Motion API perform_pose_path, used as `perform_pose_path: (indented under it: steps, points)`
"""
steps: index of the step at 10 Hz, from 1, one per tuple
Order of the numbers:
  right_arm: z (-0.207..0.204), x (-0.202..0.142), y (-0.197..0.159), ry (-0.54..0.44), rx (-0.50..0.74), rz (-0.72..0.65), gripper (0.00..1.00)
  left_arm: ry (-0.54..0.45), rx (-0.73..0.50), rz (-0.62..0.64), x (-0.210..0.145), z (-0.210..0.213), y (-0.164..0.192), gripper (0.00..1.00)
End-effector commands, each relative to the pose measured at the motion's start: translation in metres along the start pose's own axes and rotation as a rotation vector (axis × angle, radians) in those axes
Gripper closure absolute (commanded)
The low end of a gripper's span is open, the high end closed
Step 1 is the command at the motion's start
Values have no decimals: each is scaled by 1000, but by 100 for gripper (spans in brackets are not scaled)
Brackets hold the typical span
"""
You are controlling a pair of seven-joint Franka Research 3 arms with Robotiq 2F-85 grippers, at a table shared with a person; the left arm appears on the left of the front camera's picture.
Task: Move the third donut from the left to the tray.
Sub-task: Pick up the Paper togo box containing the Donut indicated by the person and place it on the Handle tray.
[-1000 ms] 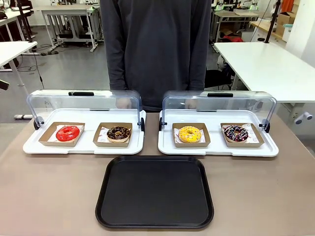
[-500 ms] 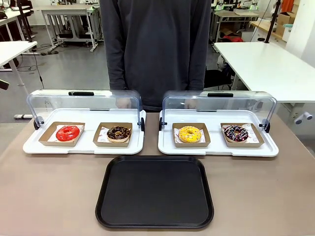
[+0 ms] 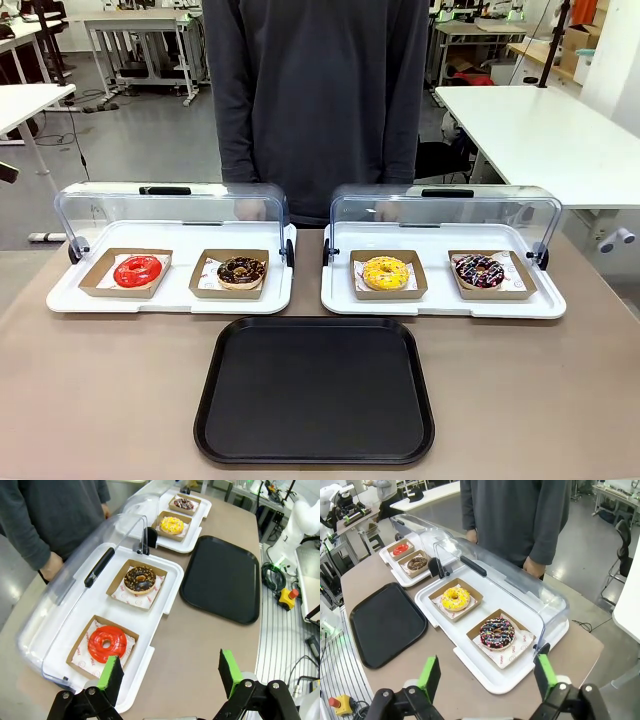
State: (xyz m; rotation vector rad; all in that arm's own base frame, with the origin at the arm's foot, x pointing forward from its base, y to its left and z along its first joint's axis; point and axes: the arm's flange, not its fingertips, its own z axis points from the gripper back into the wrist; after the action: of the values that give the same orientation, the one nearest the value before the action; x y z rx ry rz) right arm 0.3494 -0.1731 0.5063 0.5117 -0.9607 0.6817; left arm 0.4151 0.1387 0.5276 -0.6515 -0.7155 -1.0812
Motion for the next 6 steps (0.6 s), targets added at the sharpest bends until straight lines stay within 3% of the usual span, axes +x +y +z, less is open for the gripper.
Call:
perform_pose_path:
  steps: [1, 6]
  points:
    - [0, 1, -4, -24, 4, 25, 0, -1, -9, -14, 1, 1, 0, 0]
    - [0, 1, -4, -24, 4, 25, 0, -1, -9, -14, 1, 1, 0, 0]
